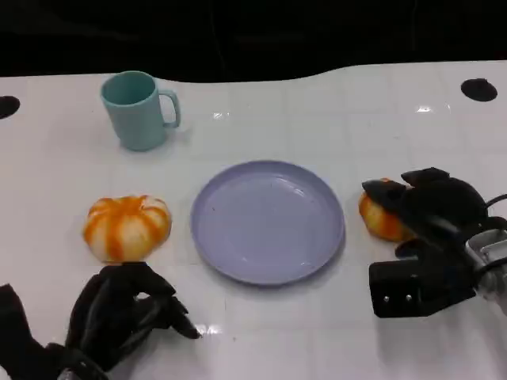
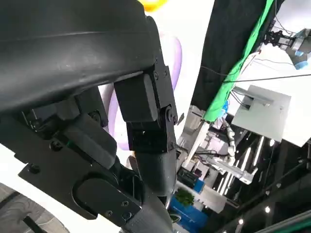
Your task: Grasp the bread from the table and place it into the plate.
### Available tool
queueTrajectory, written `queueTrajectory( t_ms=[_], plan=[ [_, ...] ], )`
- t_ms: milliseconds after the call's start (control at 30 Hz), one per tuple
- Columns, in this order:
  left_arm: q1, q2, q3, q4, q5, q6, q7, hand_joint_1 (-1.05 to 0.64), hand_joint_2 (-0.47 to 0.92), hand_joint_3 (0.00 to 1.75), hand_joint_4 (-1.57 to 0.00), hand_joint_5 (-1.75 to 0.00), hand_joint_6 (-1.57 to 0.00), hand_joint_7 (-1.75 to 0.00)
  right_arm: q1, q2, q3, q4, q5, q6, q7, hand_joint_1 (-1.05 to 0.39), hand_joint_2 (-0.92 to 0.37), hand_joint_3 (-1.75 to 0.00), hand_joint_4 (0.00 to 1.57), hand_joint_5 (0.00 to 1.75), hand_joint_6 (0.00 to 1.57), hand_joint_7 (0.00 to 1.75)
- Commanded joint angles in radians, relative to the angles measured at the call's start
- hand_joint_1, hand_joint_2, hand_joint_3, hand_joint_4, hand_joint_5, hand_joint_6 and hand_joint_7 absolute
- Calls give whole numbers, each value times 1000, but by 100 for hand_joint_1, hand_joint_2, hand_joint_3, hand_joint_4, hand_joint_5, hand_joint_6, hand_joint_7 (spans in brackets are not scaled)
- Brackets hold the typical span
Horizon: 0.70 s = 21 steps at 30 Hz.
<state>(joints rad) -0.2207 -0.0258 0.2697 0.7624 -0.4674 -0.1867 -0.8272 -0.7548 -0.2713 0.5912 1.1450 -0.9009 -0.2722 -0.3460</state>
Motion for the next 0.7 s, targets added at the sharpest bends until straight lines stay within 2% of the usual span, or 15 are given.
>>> queueTrajectory(
  t_ms=[33, 100, 133, 233, 267, 333, 400, 433, 533, 600, 633, 667, 700],
  plan=[
    [10, 13, 0, -17, 5, 2, 13, -105, 60, 0, -157, -58, -157, -35, 11, 14, 2, 62, 35, 1, -17, -29, -83, -1, 66, 15, 64, 7],
    [10, 12, 1, -19, 4, 3, 13, -105, 60, 0, -157, -58, -157, -35, 10, 17, 1, 74, 50, -12, -49, -28, -85, -1, 79, 17, 74, 8],
    [10, 12, 1, -19, 3, 4, 13, -105, 60, 0, -157, -58, -157, -35, 10, 19, 1, 80, 57, -17, -66, -25, -86, -1, 90, 37, 85, 8],
    [10, 12, 2, -19, 1, 7, 9, -105, 60, 0, -157, -58, -157, -34, 9, 22, 1, 94, 72, -35, -117, -23, -88, 0, 82, 102, 105, 7],
    [10, 12, 2, -19, 2, 6, 9, -105, 60, 0, -157, -58, -157, -34, 9, 23, 0, 97, 77, -40, -126, -22, -89, 0, 81, 113, 109, 8],
    [12, 11, 1, -23, 2, 5, 10, -105, 60, 0, -157, -58, -157, -34, 7, 24, 5, 105, 78, -42, -156, -19, -87, 0, 81, 131, 116, 12],
    [13, 12, 0, -24, 3, 6, 12, -105, 60, 0, -157, -58, -157, -34, 4, 22, 13, 112, 75, -50, -171, -16, -86, -1, 83, 139, 120, 14],
    [14, 12, 0, -25, 4, 6, 12, -105, 60, 0, -157, -58, -157, -34, 2, 19, 18, 115, 72, -53, -172, -15, -90, -9, 85, 148, 125, 19],
    [15, 12, 0, -27, 4, 7, 12, -105, 60, 0, -157, -58, -157, -34, -3, 17, 30, 122, 64, -51, -189, -15, -92, -17, 87, 160, 128, 26],
    [16, 12, 1, -26, 2, 8, 9, -105, 60, 0, -157, -58, -157, -34, -4, 17, 36, 126, 60, -50, -224, -15, -91, -23, 86, 172, 110, 72],
    [15, 12, 1, -26, 0, 8, 8, -105, 60, 0, -157, -58, -157, -34, -4, 17, 37, 129, 60, -51, -241, -15, -88, -27, 87, 173, 99, 102],
    [15, 12, 2, -25, 0, 8, 6, -105, 60, 0, -157, -58, -157, -34, -4, 19, 40, 131, 58, -48, -260, -15, -81, -39, 89, 174, 89, 129],
    [15, 12, 2, -24, 0, 6, 6, -105, 60, 0, -157, -58, -157, -34, -5, 19, 46, 134, 54, -42, -277, -15, -77, -46, 90, 174, 85, 141]
  ],
)
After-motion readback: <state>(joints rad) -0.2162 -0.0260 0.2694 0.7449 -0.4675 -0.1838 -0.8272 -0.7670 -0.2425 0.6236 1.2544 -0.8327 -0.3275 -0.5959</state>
